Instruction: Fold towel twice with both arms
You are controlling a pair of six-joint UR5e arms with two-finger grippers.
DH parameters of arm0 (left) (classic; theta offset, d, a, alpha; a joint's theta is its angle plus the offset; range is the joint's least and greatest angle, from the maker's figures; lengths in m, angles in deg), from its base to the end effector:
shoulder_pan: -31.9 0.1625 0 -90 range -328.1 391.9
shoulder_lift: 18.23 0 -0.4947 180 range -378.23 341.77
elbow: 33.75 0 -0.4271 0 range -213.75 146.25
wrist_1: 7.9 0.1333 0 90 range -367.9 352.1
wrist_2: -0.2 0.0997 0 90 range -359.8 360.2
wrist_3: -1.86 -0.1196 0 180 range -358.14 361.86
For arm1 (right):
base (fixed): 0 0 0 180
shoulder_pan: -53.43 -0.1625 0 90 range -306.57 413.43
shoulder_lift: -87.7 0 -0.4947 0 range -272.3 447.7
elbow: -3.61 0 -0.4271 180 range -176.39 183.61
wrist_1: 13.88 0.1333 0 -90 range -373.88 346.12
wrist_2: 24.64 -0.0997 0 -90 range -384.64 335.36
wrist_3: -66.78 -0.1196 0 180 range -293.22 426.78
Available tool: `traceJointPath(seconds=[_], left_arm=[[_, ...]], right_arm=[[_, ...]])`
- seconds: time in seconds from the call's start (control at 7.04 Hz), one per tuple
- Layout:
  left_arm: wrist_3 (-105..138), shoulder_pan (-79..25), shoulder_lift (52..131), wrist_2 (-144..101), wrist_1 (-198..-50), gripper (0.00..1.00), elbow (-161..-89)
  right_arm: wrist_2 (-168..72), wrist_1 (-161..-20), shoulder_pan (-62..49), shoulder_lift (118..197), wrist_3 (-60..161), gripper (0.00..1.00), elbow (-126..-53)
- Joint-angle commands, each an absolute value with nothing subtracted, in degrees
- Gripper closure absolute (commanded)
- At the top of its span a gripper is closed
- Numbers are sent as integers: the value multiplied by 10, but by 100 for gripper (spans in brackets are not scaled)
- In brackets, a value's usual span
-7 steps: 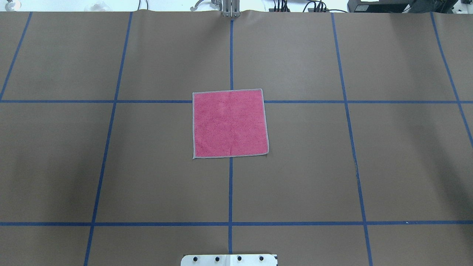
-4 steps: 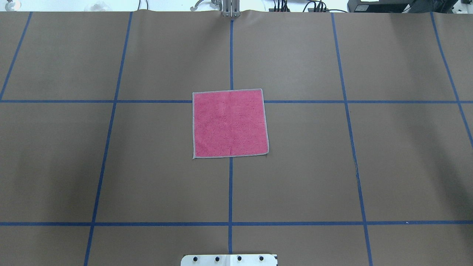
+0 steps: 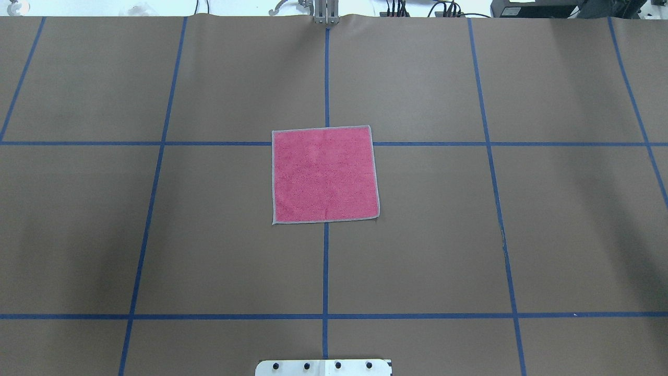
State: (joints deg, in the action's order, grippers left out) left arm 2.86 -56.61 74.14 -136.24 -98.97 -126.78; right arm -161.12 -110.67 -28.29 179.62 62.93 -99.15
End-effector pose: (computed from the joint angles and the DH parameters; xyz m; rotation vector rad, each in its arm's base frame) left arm -0.0322 -0.5550 0.6872 0.0891 0.8118 0.0538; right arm -0.0271 -0.5096 0.6517 -0.0193 -0.8137 -0.1017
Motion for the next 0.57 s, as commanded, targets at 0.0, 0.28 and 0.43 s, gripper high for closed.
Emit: traceJointPath(seconds=[0.0, 0.28, 0.43], left_arm=[[41, -565, 741, -1366, -990, 0, -1279], [41, -564, 741, -1367, -990, 0, -1282], [42, -564, 741, -1367, -990, 0, -1282]], right_arm=[[-1634, -1051, -278, 1796, 625, 0, -992], [-1661, -1019, -253, 1799, 533, 0, -993], [-1656, -958, -217, 1798, 451, 0, -993]])
